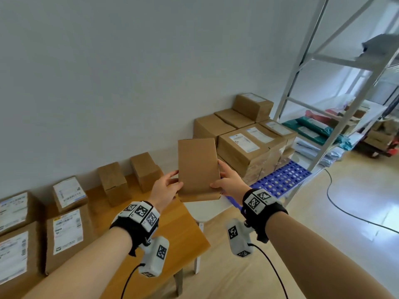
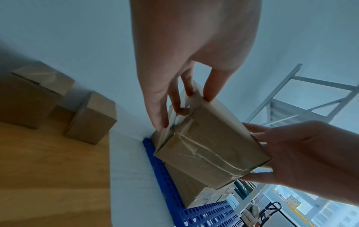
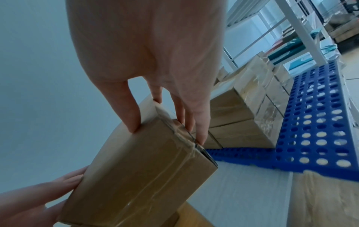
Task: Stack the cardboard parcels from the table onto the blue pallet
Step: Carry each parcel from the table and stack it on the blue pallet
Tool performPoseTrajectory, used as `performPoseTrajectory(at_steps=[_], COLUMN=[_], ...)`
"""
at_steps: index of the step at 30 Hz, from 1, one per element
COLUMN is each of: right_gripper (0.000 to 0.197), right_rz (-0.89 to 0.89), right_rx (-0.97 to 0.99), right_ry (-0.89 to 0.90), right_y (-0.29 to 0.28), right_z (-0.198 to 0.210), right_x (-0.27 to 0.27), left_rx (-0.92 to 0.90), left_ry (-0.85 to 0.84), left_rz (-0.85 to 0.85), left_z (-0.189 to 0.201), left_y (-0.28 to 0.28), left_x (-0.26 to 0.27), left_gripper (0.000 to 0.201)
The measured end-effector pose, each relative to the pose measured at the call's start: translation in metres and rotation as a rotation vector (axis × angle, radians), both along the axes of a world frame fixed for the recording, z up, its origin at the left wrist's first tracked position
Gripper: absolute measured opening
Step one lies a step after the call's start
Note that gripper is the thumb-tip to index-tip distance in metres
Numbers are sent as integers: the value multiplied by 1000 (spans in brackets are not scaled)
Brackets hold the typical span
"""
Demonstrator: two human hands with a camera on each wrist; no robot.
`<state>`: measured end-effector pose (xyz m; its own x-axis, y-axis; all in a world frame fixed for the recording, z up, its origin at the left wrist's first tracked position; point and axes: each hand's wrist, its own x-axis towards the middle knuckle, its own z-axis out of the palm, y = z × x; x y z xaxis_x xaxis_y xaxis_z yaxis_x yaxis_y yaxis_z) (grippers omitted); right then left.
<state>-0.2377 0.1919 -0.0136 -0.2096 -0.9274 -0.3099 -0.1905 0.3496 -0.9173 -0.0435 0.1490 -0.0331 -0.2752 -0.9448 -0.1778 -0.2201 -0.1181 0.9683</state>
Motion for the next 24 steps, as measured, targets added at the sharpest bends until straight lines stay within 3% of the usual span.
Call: performPoseTrajectory(at_steps=[8, 15, 24], right_gripper=[77, 82, 77], right_rz=[-25, 32, 101], right_rx=[-87, -123, -164], right_ry=[-47, 18, -5], right_y=[7, -9, -34], right_z=[42, 64, 68], right_x=[-94, -176, -273], left_rx=[-28, -8, -25], left_ry=[5, 110, 6], left_rz=[-34, 42, 37], left_z=[38, 63, 70], left_y=[-11, -13, -35], left_x=[-91, -185, -269], left_gripper=[38, 37, 75])
